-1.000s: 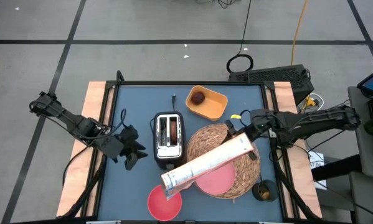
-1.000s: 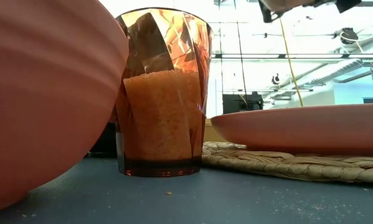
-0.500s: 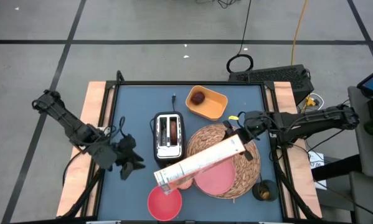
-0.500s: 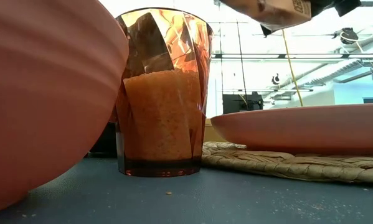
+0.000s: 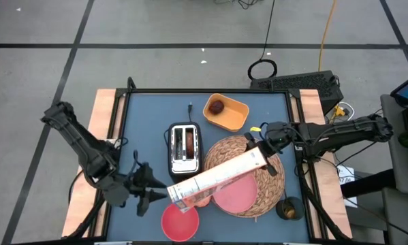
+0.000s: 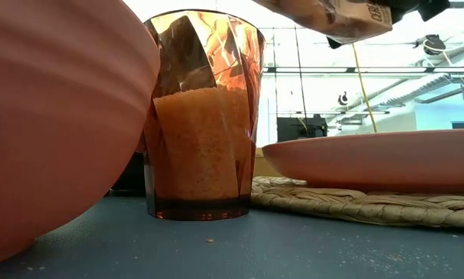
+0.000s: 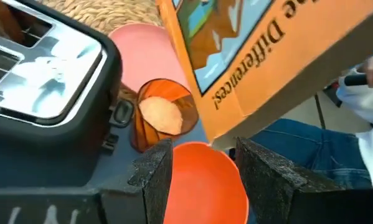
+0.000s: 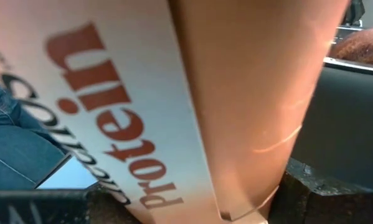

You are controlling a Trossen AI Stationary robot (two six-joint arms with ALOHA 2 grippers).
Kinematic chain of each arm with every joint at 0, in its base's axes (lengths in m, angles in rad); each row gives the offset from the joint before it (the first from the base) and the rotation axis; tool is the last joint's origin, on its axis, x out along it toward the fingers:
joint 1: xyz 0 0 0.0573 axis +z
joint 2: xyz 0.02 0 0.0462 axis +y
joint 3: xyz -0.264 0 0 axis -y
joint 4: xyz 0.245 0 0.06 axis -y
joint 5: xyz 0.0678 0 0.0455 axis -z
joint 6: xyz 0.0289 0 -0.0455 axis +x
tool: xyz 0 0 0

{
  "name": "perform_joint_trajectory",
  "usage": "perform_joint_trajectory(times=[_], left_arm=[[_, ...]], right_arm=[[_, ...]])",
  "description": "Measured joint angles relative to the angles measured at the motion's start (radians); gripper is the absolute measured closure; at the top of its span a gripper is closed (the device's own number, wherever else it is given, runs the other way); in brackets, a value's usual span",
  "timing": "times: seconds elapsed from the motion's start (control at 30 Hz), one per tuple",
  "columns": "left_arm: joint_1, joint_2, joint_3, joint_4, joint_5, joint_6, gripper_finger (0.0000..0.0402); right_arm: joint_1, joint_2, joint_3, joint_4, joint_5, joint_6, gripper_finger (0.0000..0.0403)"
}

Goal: Arrange a breakfast setting
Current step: Pour the cereal into the orange bowl

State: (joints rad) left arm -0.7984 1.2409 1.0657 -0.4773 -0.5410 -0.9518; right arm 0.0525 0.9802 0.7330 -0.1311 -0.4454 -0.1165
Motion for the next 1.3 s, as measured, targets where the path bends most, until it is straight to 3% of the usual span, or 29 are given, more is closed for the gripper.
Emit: perform_joint_trajectory(times=[0.33,0.63,1.1,1.3], left_arm=[[-0.005,0.002,0.0,0.229,-0.042,0.222,0.022],[-0.005,0.002,0.0,0.276,-0.131,0.326,0.022],[0.04,0.002,0.0,0.49,-0.142,0.536,0.022],[0.058,0.002,0.0,0.481,-0.141,0.552,0.026]], right_arm=[[0.0,0.0,0.0,-0.013,0.0,0.0,0.0202],[0.0,0.0,0.0,-0.011,0.0,0.0,0.0202],[0.0,0.0,0.0,-0.011,0.0,0.001,0.0202],[0.0,0.0,-0.001,-0.012,0.001,0.003,0.0202]])
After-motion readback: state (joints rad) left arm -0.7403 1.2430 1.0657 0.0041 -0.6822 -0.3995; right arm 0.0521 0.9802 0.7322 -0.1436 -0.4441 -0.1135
